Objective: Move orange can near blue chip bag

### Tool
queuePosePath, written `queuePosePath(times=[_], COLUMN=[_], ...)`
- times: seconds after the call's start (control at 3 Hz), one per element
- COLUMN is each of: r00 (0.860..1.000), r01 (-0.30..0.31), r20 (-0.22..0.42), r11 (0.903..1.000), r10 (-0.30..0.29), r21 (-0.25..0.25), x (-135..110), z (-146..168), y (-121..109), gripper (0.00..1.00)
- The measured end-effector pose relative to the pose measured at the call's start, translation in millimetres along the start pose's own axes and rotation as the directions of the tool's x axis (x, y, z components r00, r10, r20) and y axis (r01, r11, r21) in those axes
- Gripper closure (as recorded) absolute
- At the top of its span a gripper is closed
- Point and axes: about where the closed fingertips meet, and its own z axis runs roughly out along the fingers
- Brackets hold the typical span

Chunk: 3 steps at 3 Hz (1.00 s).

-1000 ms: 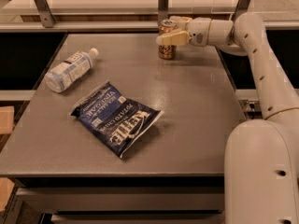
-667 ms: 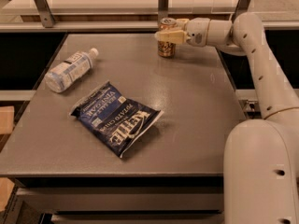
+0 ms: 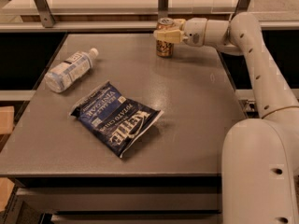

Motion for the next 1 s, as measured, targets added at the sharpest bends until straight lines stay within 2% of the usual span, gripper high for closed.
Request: queuePosePath(times=[0.33,1.0], r00=[1.0,1.0], r01=[-0.001,0.001], r20=[0.0,-0.012], r11=[1.0,1.0], r10=[0.001,-0.001], r21=[-0.005,-0.003], x=[0.4,-5.1], z=[3.6,3.1], y=[1.2,4.6], gripper=[1.0,1.0])
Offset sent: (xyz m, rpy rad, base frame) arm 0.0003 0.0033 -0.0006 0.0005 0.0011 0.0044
